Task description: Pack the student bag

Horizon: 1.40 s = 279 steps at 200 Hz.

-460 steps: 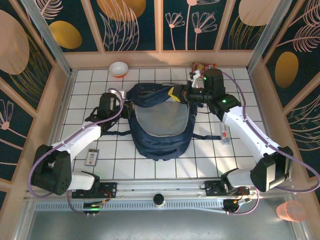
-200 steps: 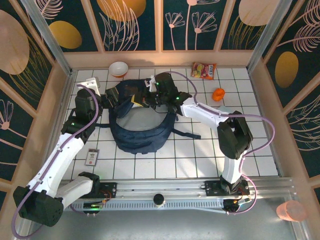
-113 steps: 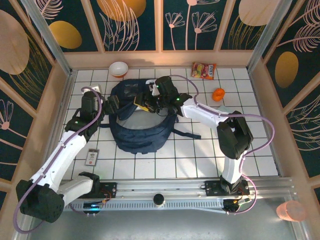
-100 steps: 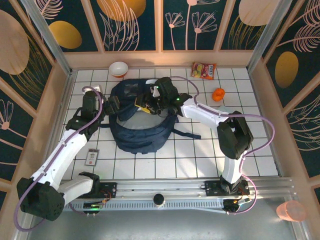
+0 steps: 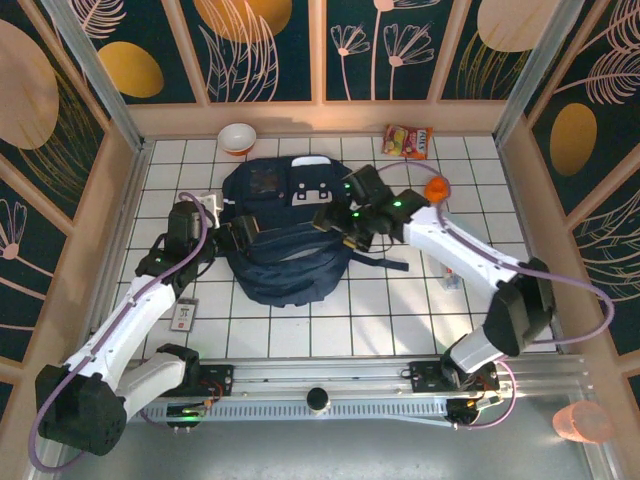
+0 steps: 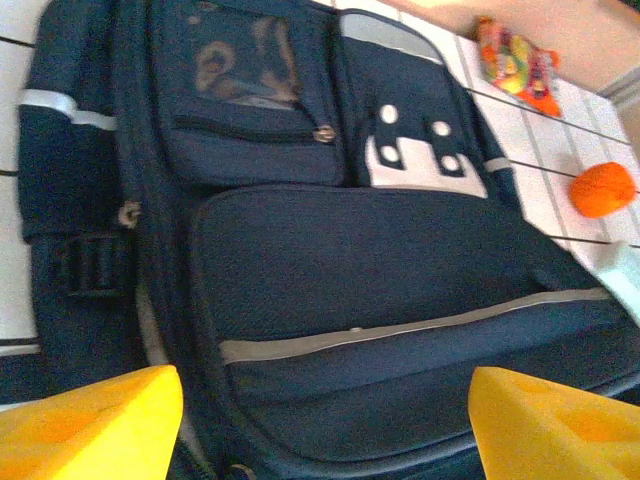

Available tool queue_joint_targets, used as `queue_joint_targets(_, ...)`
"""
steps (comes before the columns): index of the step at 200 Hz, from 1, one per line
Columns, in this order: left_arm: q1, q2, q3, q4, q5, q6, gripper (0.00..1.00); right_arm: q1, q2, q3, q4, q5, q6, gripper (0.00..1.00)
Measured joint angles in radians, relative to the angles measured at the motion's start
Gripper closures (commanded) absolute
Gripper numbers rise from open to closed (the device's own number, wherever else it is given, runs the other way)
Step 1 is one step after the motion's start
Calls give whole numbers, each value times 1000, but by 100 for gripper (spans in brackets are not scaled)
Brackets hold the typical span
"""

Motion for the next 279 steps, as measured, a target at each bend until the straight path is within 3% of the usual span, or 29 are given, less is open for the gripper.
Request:
queue_joint_targets(32, 0, 23, 0, 64, 77, -16, 29, -181, -103, -35, -100, -47, -87, 18)
queue_joint_targets(66, -20, 85, 0, 140, 134, -5, 27, -441, -105, -34, -199, -31, -324, 16)
queue_joint_targets(106, -36, 150, 35, 177, 149, 14, 27, -647, 12, -31, -246, 129, -676, 14)
queue_joint_targets(118, -36, 171, 50, 181, 152, 19, 27, -684, 53, -32, -233, 191, -754, 5)
queue_joint_targets(125, -36, 181, 56, 181, 152, 23, 27, -699, 71, -33, -220, 222, -791, 1)
queue_joint_targets(153, -36, 200, 73, 180, 151, 41, 26, -725, 132, -33, -140, 331, -921, 1)
queue_joint_targets(199, -36, 266, 137, 157, 136, 87, 26, -726, 266, -48, -60, 359, -1092, 1)
queue_joint_targets(279, -36, 359, 225, 103, 98, 114, 26, -733, 435, 18, -52, 430, -1190, 1)
